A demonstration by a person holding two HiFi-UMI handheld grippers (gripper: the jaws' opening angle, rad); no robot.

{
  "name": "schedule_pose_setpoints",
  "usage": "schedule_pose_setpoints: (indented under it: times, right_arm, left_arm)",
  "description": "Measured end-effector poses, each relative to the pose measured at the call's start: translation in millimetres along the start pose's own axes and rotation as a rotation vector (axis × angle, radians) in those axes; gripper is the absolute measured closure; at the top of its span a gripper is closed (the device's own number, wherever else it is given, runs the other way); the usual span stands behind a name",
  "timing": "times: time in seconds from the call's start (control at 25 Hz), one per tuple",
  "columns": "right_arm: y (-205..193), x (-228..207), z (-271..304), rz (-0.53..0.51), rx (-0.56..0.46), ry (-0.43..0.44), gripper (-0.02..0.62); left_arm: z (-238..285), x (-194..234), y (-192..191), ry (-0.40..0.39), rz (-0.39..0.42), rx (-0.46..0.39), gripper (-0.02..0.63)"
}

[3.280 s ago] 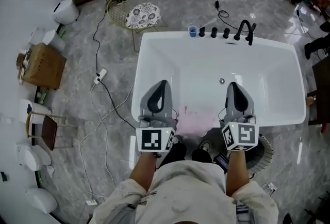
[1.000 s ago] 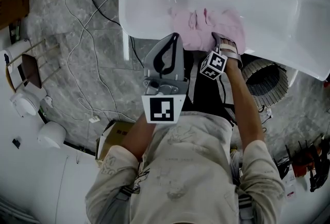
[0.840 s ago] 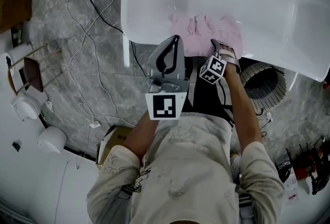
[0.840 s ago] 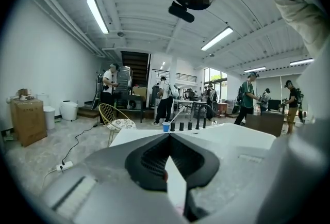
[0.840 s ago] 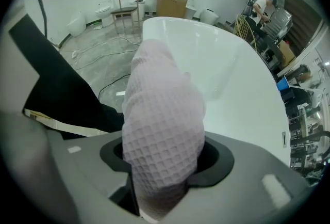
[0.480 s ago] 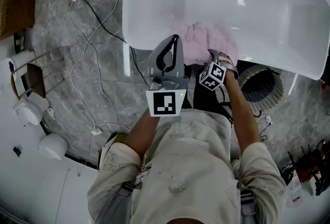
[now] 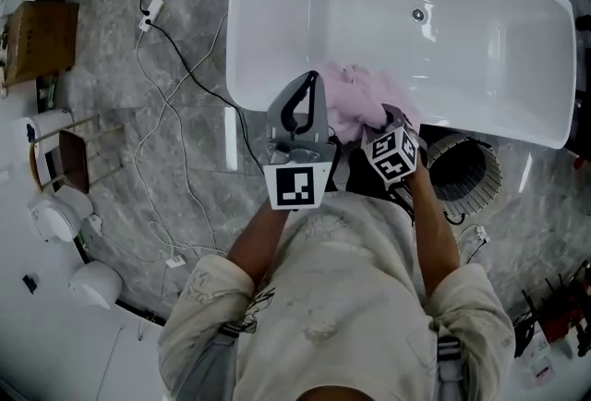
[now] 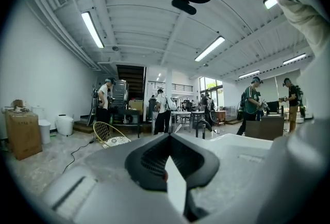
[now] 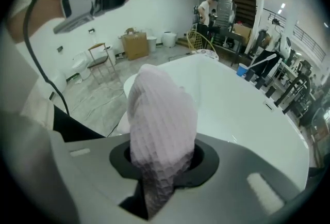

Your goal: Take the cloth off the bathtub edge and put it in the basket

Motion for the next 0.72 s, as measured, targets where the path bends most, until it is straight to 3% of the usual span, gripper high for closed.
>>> schedule_pose_setpoints:
  times: [0.4, 0.72]
  right_arm:
    - [68, -49, -108, 0.176, -0.320, -0.103, 0.491]
    - [118, -88, -216, 0.201, -0.613, -0.337, 0.491]
  left_arm:
    - [-5, -17, 62, -0.002, 0.015, -0.095, 0.604]
    - [-9, -27, 109, 0.008, 0.040, -0.209, 0.604]
Point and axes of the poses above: the fingertips, and each gripper's own axes: z forward along the fingers, x to its left, y out of its top, the point moved 5 cm from there along -z, backward along the fingers, and after that the axes turned 5 degrees about -z, right-handed, at the moved point
